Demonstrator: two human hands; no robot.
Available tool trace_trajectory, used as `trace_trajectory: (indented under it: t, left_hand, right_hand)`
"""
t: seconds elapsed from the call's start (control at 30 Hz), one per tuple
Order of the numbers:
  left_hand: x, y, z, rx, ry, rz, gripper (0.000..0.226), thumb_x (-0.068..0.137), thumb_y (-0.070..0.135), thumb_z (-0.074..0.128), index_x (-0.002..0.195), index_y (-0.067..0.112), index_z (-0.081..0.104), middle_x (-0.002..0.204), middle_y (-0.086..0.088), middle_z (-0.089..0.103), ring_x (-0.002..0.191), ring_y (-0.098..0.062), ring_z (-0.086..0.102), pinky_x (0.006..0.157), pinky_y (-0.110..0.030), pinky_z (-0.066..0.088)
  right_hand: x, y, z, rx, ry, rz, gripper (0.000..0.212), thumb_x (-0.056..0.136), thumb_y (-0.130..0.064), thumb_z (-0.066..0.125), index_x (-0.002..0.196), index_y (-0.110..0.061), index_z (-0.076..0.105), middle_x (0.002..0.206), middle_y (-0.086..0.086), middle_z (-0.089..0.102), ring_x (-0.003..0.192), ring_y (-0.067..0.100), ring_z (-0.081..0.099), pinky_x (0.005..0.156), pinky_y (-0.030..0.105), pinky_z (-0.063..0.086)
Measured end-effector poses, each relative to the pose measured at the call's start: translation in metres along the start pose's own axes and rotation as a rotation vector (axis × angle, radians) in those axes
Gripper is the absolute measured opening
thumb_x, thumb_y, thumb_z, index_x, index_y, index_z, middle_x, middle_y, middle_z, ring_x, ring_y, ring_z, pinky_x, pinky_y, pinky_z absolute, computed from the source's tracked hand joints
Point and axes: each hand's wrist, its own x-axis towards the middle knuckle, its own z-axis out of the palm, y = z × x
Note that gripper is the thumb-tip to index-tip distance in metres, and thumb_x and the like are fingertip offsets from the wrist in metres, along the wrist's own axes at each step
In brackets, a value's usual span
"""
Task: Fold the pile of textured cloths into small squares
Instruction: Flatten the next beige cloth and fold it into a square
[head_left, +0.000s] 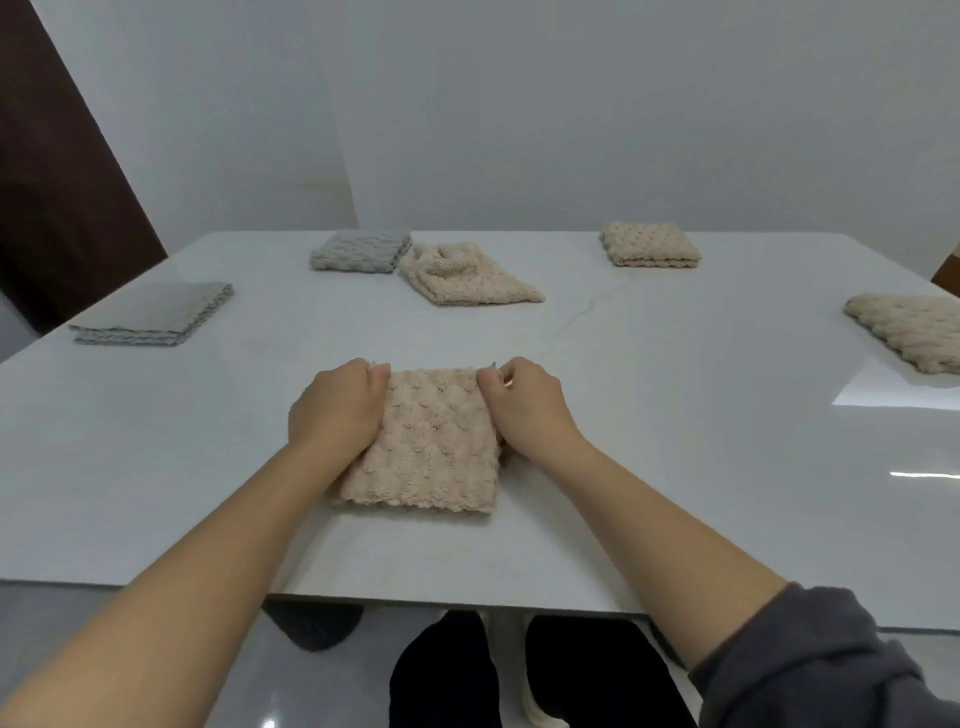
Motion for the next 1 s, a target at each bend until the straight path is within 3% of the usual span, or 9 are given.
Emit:
trace_trajectory:
  t: [0.1, 0.2, 0.27, 0.4, 0.8, 0.87, 0.9, 0.97, 1.0]
  left_hand:
    - [-0.005, -0.042, -0.018, 0.138, 0.003, -0.036, 0.046, 0.1, 0.041, 0.027, 0.074, 0.013, 0.05, 0.074, -0.005, 0.057, 0.069, -0.022, 0.052, 0.055, -0.032, 0.034]
    - [-0.008, -0.075, -0.035, 0.257, 0.036, -0.097, 0.043, 0.1, 0.043, 0.029, 0.08, 0.013, 0.053, 0.077, -0.004, 0.057, 0.072, -0.025, 0.053, 0.055, -0.032, 0.033]
    - [-0.009, -0.096, -0.044, 0.308, 0.064, -0.112, 0.041, 0.1, 0.044, 0.031, 0.084, 0.013, 0.054, 0.08, -0.005, 0.058, 0.073, -0.026, 0.053, 0.056, -0.032, 0.033]
    - [-0.009, -0.132, -0.057, 0.379, 0.106, -0.082, 0.043, 0.101, 0.046, 0.033, 0.085, 0.012, 0.055, 0.079, -0.008, 0.061, 0.069, -0.026, 0.052, 0.054, -0.032, 0.032]
    - [-0.004, -0.166, -0.069, 0.519, 0.198, -0.038, 0.046, 0.1, 0.046, 0.034, 0.083, 0.009, 0.056, 0.069, -0.009, 0.06, 0.059, -0.027, 0.049, 0.048, -0.029, 0.026]
    - [-0.006, -0.164, -0.069, 0.526, 0.2, -0.065, 0.048, 0.1, 0.047, 0.033, 0.091, 0.007, 0.059, 0.076, -0.01, 0.063, 0.062, -0.028, 0.051, 0.051, -0.03, 0.03]
    - [-0.007, -0.162, -0.071, 0.488, 0.213, -0.09, 0.048, 0.1, 0.047, 0.032, 0.098, 0.007, 0.06, 0.085, -0.012, 0.064, 0.069, -0.031, 0.055, 0.055, -0.031, 0.034]
    - [-0.009, -0.157, -0.078, 0.275, 0.205, -0.105, 0.045, 0.101, 0.043, 0.032, 0.12, 0.011, 0.058, 0.115, -0.01, 0.062, 0.098, -0.032, 0.059, 0.071, -0.037, 0.042]
    - [-0.011, -0.157, -0.082, 0.145, 0.165, -0.069, 0.044, 0.102, 0.04, 0.032, 0.131, 0.015, 0.054, 0.131, -0.006, 0.056, 0.116, -0.029, 0.054, 0.085, -0.04, 0.043]
  right_hand:
    - [-0.003, -0.022, 0.031, -0.044, -0.108, -0.024, 0.033, 0.093, -0.031, 0.047, 0.065, -0.015, 0.042, 0.062, 0.005, 0.051, 0.058, 0.022, 0.05, 0.059, 0.04, 0.048]
    - [-0.009, -0.05, 0.059, -0.221, -0.163, -0.099, 0.029, 0.096, -0.033, 0.044, 0.075, -0.014, 0.052, 0.076, 0.003, 0.063, 0.069, 0.022, 0.057, 0.06, 0.034, 0.043]
    - [-0.011, -0.063, 0.079, -0.299, -0.177, -0.152, 0.03, 0.097, -0.032, 0.043, 0.074, -0.015, 0.051, 0.077, 0.002, 0.06, 0.071, 0.023, 0.056, 0.06, 0.032, 0.039]
    - [-0.012, -0.075, 0.113, -0.404, -0.174, -0.23, 0.039, 0.094, -0.029, 0.043, 0.059, -0.018, 0.033, 0.066, 0.0, 0.041, 0.066, 0.026, 0.043, 0.068, 0.036, 0.034]
    - [-0.011, -0.092, 0.147, -0.486, -0.143, -0.33, 0.037, 0.096, -0.028, 0.041, 0.062, -0.018, 0.032, 0.077, 0.002, 0.044, 0.072, 0.025, 0.042, 0.072, 0.036, 0.03]
    - [-0.011, -0.093, 0.145, -0.473, -0.144, -0.325, 0.026, 0.097, -0.03, 0.041, 0.076, -0.016, 0.05, 0.087, 0.003, 0.051, 0.081, 0.025, 0.047, 0.077, 0.037, 0.033]
    - [-0.011, -0.093, 0.143, -0.463, -0.135, -0.331, 0.024, 0.098, -0.031, 0.041, 0.093, -0.015, 0.058, 0.099, 0.003, 0.055, 0.092, 0.025, 0.05, 0.082, 0.039, 0.034]
    - [-0.017, -0.094, 0.137, -0.447, -0.152, -0.372, 0.039, 0.1, -0.033, 0.036, 0.128, -0.011, 0.052, 0.131, 0.006, 0.051, 0.122, 0.026, 0.045, 0.098, 0.041, 0.03]
    - [-0.021, -0.096, 0.135, -0.442, -0.196, -0.408, 0.046, 0.102, -0.033, 0.032, 0.14, -0.01, 0.042, 0.146, 0.007, 0.041, 0.136, 0.027, 0.033, 0.108, 0.043, 0.023]
